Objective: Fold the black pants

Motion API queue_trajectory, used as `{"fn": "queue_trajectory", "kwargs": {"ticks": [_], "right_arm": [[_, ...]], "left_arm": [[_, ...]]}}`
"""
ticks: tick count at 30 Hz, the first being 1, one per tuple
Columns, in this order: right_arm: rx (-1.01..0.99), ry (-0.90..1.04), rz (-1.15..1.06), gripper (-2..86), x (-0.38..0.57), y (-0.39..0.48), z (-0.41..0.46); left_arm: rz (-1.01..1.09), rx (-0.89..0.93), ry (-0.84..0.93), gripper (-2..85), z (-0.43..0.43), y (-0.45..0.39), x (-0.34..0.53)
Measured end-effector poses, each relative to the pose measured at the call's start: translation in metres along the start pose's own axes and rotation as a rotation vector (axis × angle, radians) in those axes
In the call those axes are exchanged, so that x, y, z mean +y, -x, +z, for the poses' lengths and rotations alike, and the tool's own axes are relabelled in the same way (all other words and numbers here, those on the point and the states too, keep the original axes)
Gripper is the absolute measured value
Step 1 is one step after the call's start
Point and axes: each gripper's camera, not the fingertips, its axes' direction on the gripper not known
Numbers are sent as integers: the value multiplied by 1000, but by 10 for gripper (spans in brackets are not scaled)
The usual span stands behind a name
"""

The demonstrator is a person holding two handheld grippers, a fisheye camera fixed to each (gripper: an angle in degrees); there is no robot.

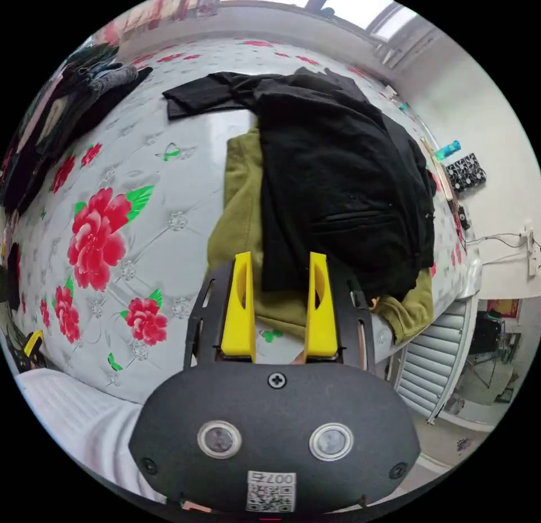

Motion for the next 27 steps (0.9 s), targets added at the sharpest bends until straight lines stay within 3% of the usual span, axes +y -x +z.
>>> {"fn": "queue_trajectory", "kwargs": {"ticks": [3,8,15,20,21,22,23,24,26,27], "right_arm": [[-117,101,121,107,10,-50,37],[-110,53,5,82,21,-59,25],[-281,-238,-99,38,69,-108,-70],[-632,-492,-189,11,102,-140,-148],[-777,-526,-276,8,104,-138,-155],[-1210,-629,-409,6,105,-134,-165],[-1430,-639,-470,5,100,-111,-169],[-1404,-604,-509,5,96,-89,-173],[-963,-520,-672,10,93,1,-179],[-887,-518,-677,14,93,15,-176]], "left_arm": [[31,-93,38,-9,5,-19,-13],[-130,-61,91,-10,10,-15,-30],[-351,252,37,-10,7,-3,-24],[-429,305,12,-10,6,-8,-19],[-412,309,7,-10,5,-10,-21],[-403,306,5,-10,4,-11,-23],[-385,302,-7,-10,0,-14,-27],[-373,309,-31,-10,-4,-15,-31],[-367,334,-68,-10,-10,-16,-35],[-367,344,-88,-10,-14,-16,-36]]}}
